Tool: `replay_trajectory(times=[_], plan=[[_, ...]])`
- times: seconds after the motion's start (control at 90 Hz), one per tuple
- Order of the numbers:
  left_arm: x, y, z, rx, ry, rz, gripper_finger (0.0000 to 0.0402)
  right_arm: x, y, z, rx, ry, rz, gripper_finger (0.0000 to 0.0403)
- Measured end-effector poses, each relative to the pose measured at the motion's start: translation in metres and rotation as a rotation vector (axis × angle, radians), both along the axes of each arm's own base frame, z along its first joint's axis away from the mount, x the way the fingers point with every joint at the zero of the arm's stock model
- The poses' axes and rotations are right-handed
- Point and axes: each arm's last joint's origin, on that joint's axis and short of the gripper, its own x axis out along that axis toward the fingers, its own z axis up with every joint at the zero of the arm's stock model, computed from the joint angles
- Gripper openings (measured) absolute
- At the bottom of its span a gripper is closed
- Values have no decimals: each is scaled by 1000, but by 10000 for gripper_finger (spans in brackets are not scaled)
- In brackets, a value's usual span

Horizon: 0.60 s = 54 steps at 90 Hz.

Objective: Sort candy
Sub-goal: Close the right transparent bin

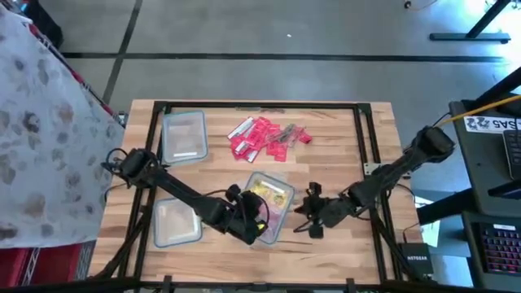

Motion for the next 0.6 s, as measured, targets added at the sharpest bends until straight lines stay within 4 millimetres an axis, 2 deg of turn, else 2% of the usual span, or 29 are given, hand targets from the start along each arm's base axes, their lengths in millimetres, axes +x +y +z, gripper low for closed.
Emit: replay_trajectory(times=[0.144,0.267,0.422,0.511,0.6], plan=[[6,-4,-12,-132,53,-63,0,9,-15,-3,-8,11,-73,1],[12,-10,-15,-164,-1,-79,0,16,-33,-3,-44,8,-135,1],[21,-15,-11,-139,-98,-137,0,19,-56,2,-241,-26,-273,0],[26,-13,-7,-107,-136,-161,0,13,-56,17,-251,-78,-289,0],[28,-9,-7,-97,-133,-149,0,2,-43,31,-160,-97,-139,0]])
